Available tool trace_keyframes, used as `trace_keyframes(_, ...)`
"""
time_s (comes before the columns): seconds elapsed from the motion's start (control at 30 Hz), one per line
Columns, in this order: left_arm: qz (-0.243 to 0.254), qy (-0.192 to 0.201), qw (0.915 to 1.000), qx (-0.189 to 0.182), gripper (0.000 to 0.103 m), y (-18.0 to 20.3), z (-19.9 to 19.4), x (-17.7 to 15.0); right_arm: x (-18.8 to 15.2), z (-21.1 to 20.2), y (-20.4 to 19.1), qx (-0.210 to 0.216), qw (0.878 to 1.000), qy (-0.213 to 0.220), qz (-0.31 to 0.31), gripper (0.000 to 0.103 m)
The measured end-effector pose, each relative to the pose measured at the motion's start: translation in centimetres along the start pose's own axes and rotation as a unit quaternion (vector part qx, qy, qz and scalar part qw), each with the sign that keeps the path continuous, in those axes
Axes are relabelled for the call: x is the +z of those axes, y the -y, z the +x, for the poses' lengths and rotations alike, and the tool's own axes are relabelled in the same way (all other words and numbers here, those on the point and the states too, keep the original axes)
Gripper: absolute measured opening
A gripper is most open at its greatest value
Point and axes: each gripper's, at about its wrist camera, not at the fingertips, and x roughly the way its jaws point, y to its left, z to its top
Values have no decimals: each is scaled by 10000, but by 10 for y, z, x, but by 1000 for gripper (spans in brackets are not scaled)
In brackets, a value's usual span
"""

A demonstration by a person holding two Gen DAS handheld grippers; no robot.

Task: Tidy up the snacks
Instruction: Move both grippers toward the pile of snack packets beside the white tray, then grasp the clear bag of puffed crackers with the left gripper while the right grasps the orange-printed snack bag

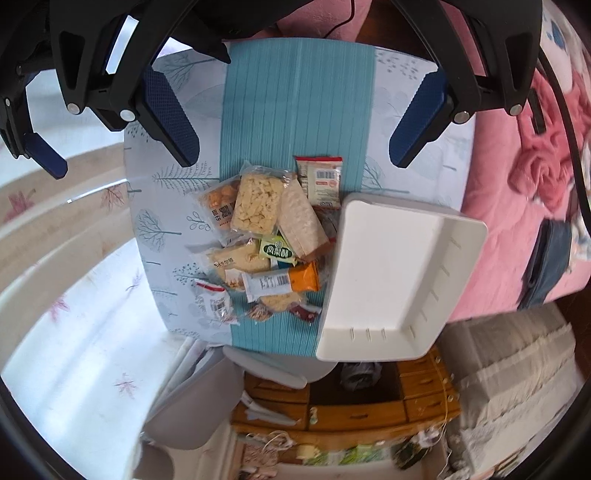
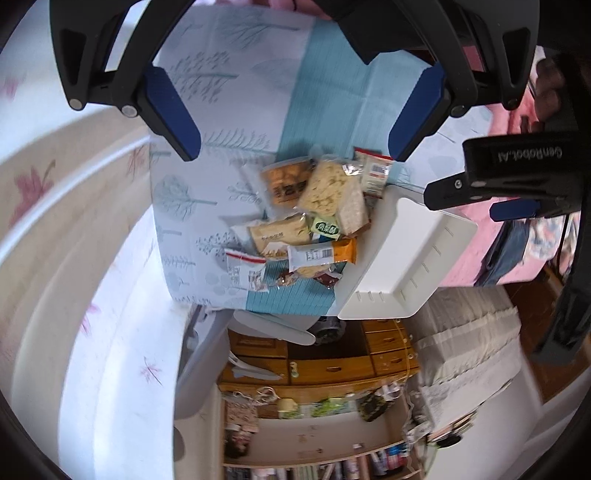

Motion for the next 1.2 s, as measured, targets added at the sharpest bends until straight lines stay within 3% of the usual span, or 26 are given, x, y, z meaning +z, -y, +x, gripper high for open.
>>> trace_keyframes(0.2, -225, -312, 9989, 267, 102, 21, 33, 11, 3, 28, 19, 14, 9962, 115, -859, 102)
trace_keyframes(0.53, -223, -1088, 9919, 613, 102, 45, 109, 41, -1, 98, 32, 367, 9767, -63, -2114, 102)
trace_keyframes(0.7, -274, -1420, 9869, 718, 102, 48, 151, 52, -9, 135, 30, 463, 9612, 83, -2717, 102)
trace_keyframes(0.87, -282, -1723, 9812, 820, 102, 47, 187, 53, -29, 178, 20, 768, 9307, 63, -3576, 102)
trace_keyframes(0.93, -313, -1792, 9799, 820, 97, 45, 196, 52, -36, 193, 15, 859, 9208, 27, -3803, 102)
trace_keyframes(1.2, -698, -2018, 9745, 687, 94, 29, 230, 49, -41, 227, 4, 1167, 9082, 135, -4018, 102)
